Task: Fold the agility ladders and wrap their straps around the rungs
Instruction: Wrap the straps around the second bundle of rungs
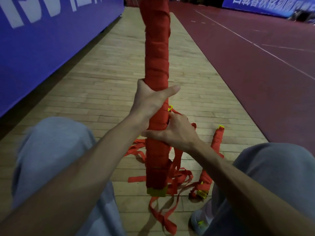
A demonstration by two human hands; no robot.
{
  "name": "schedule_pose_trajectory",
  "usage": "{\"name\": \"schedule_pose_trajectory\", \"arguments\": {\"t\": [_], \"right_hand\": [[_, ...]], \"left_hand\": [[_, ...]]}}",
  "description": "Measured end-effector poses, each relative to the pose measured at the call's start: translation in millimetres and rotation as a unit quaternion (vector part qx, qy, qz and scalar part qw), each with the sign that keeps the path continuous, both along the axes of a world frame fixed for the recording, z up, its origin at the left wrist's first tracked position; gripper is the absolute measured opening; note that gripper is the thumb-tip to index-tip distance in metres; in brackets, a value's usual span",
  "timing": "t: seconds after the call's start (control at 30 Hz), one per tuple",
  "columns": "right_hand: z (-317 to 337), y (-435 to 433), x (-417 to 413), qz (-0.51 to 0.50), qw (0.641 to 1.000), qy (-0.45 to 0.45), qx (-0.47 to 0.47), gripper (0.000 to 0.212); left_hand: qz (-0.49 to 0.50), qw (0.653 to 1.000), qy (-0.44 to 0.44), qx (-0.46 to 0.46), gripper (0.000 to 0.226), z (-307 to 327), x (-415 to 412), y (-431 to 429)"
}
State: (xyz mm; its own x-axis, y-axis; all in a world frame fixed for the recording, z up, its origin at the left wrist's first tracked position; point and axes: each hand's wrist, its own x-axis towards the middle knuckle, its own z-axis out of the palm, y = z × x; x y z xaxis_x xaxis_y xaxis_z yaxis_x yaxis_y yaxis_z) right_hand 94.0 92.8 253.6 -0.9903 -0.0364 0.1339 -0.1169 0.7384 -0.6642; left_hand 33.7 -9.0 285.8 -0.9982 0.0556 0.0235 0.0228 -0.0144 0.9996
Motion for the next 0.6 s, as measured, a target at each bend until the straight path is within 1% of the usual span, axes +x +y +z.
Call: {"name": "schedule_pose_trajectory", "arguments": {"t": [0.03,0.07,0.13,0.17,0.2,0.27,0.33,0.37,0.4,0.47,0.5,0.53,0.57,0.6], "right_hand": [[-1,-1,0,0.009,1.000,0.004,0.015,0.049],[0,-1,0,0.021,0.999,0.012,0.025,0.052],[5,2,1,0.060,0.998,0.025,0.026,0.057],[7,5,0,0.084,0.996,0.020,0.013,0.062],[9,7,0,0.104,0.994,0.005,-0.015,0.069],[11,10,2,0.128,0.986,-0.038,-0.100,0.084],[12,9,1,0.156,0.958,-0.101,-0.217,0.101],[12,9,0,0.176,0.939,-0.134,-0.263,0.102],[12,9,0,0.204,0.919,-0.160,-0.296,0.097],[12,10,1,0.249,0.894,-0.188,-0.321,0.076],[14,9,1,0.254,0.895,-0.186,-0.317,0.061],[17,9,3,0.242,0.904,-0.172,-0.307,0.043],[20,7,4,0.224,0.915,-0.158,-0.295,0.030],[21,6,3,0.199,0.928,-0.141,-0.282,0.024]], "left_hand": [[0.016,1.000,0.000,0.004,0.072,0,0,-1],[0.028,0.999,-0.001,0.015,0.067,0,-1,-3],[0.026,0.998,-0.017,0.058,0.046,6,-3,-10],[0.011,0.996,-0.033,0.087,0.036,10,-4,-14],[-0.014,0.991,-0.053,0.119,0.030,15,-5,-18],[-0.091,0.975,-0.085,0.184,0.022,19,-6,-26],[-0.168,0.948,-0.089,0.255,0.008,19,-6,-29],[-0.194,0.935,-0.085,0.285,0.003,18,-5,-28],[-0.207,0.925,-0.082,0.306,0.004,17,-6,-27],[-0.224,0.915,-0.082,0.324,0.008,14,-6,-25],[-0.233,0.913,-0.084,0.325,0.011,14,-5,-25],[-0.236,0.914,-0.089,0.318,0.012,14,-5,-23],[-0.231,0.920,-0.095,0.301,0.013,16,-4,-24],[-0.215,0.932,-0.097,0.274,0.015,17,-3,-22]]}}
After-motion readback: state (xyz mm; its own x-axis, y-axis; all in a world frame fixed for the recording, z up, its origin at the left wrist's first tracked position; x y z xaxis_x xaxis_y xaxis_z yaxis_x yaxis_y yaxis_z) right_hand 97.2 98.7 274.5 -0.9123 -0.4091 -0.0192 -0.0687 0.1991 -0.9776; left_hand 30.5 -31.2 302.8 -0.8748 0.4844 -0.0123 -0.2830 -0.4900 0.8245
